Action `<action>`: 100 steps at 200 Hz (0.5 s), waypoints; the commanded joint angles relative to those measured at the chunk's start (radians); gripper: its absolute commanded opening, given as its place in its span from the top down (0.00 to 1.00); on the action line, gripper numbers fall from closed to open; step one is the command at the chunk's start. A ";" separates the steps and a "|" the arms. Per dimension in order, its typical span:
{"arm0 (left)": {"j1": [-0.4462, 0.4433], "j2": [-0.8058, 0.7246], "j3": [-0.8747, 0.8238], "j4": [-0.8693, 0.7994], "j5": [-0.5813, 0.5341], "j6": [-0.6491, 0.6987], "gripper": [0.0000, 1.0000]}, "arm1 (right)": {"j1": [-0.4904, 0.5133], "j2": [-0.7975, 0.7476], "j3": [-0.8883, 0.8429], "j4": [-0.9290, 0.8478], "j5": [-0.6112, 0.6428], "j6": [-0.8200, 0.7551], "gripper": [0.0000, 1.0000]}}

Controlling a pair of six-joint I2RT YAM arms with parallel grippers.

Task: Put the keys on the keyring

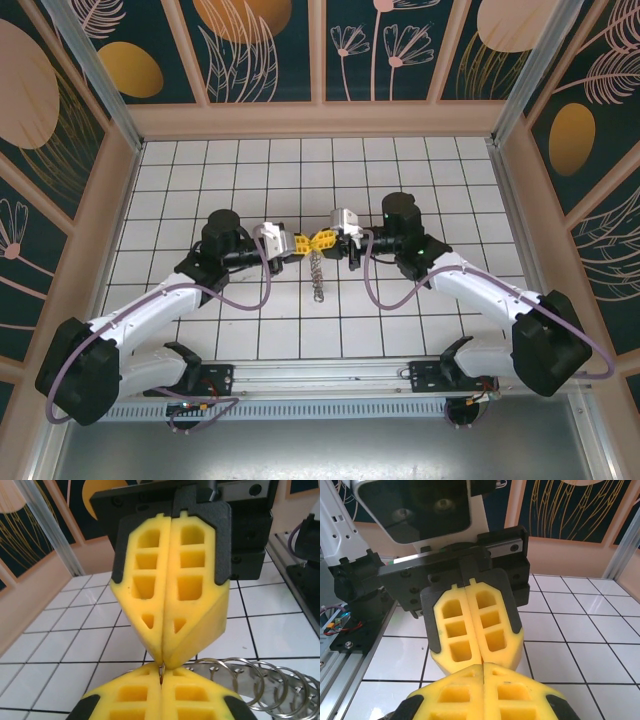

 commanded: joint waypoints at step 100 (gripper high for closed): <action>-0.006 -0.130 0.088 -0.280 -0.068 0.350 1.00 | -0.028 -0.038 0.110 -0.354 0.020 -0.271 0.61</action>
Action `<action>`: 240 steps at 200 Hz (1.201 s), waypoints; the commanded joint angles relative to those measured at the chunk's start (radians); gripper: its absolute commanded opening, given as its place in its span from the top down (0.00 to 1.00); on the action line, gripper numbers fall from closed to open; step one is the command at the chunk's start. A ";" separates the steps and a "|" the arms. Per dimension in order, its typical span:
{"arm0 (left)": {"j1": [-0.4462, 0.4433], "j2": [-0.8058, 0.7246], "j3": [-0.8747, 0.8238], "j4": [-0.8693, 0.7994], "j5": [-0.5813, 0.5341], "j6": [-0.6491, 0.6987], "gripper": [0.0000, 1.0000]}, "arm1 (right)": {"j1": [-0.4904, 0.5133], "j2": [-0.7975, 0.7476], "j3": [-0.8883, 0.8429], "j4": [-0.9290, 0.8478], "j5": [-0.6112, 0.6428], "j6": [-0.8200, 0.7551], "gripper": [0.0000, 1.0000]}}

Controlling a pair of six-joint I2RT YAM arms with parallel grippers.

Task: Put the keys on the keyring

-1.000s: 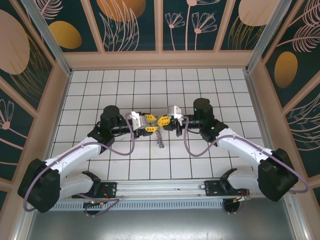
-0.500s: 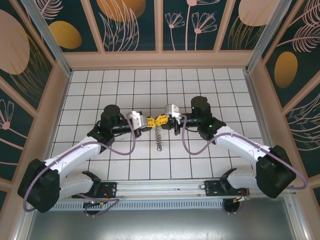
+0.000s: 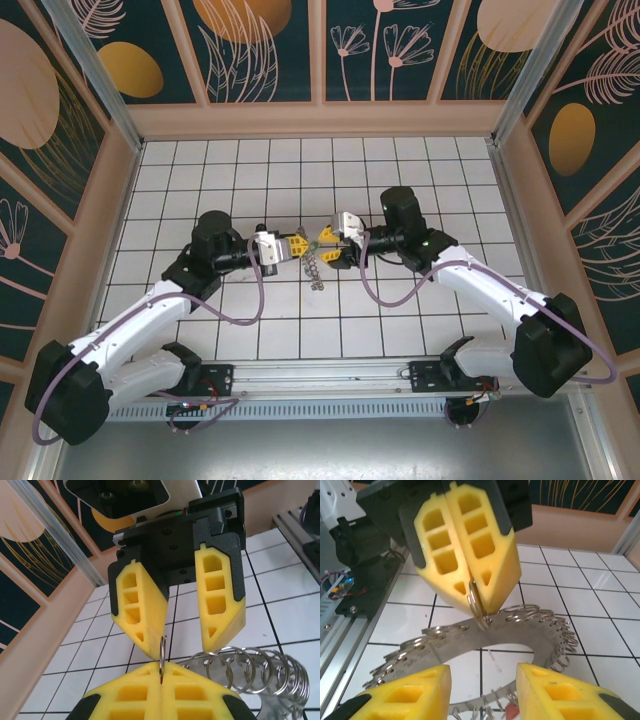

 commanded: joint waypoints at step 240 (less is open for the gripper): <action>-0.005 -0.001 0.127 -0.241 0.009 0.158 1.00 | 0.122 0.008 0.084 -0.055 0.191 -0.163 0.83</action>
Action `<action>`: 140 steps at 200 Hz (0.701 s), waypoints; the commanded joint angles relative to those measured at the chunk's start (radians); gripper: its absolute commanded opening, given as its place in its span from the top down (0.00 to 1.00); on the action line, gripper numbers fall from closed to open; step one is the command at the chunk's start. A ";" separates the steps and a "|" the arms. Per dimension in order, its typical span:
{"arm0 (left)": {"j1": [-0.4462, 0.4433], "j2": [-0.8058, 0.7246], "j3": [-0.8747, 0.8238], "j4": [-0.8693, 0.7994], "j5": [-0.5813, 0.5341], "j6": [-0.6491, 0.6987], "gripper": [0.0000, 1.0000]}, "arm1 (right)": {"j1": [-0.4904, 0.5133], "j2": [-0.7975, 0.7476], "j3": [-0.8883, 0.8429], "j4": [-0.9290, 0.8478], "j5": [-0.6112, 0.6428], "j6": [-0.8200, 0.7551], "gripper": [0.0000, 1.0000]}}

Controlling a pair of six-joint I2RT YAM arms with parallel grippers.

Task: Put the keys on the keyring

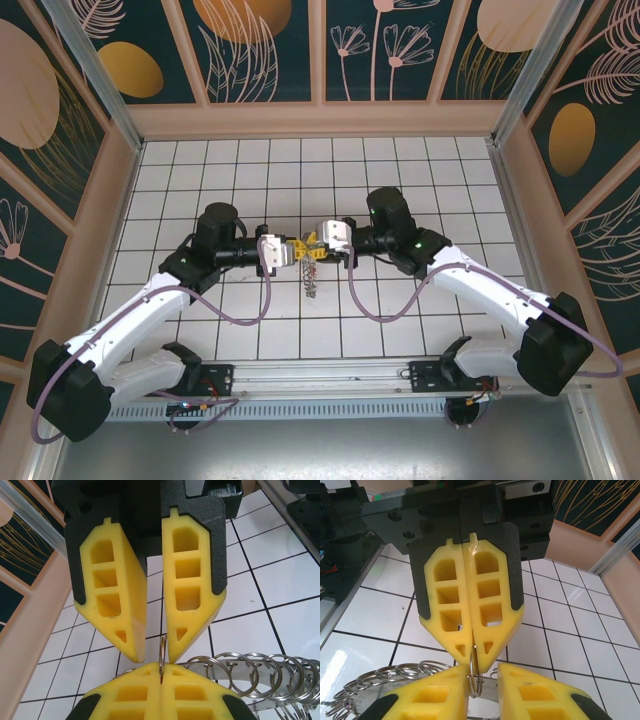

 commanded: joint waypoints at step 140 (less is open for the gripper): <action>-0.004 -0.104 -0.060 0.185 -0.025 -0.190 0.50 | -0.082 -0.138 -0.183 0.510 -0.190 0.334 1.00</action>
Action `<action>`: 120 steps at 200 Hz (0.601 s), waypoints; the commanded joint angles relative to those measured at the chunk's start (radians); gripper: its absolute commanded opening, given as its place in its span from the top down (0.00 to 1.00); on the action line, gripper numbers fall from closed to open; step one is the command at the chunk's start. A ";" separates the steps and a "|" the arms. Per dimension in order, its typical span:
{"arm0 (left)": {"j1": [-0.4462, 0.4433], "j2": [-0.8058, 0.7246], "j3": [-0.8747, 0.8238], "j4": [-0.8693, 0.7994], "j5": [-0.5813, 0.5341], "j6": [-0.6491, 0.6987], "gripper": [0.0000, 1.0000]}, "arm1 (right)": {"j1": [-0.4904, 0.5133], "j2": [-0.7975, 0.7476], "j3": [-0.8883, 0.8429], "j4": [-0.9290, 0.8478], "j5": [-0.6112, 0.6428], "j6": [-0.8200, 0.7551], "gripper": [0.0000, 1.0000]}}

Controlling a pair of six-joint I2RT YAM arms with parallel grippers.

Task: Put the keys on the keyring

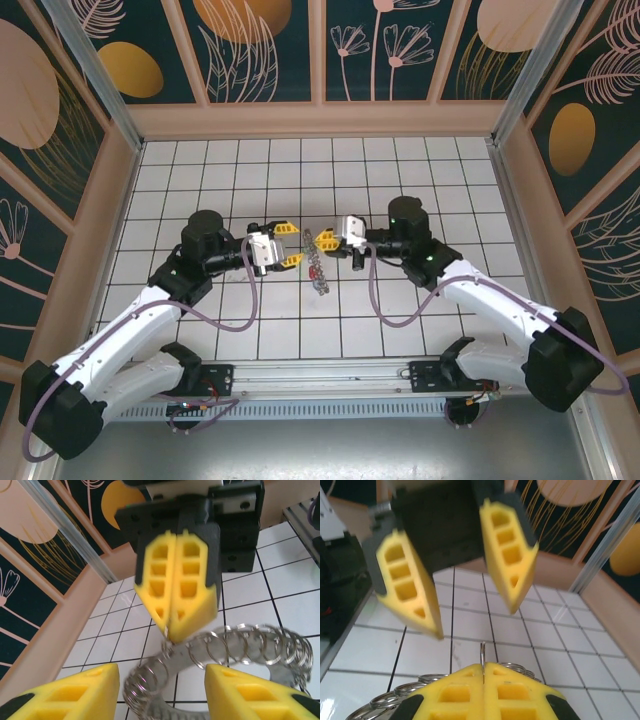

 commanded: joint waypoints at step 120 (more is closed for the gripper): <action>-0.006 0.065 0.032 0.144 0.155 -0.097 0.70 | -0.017 -0.023 -0.133 0.453 -0.148 0.152 1.00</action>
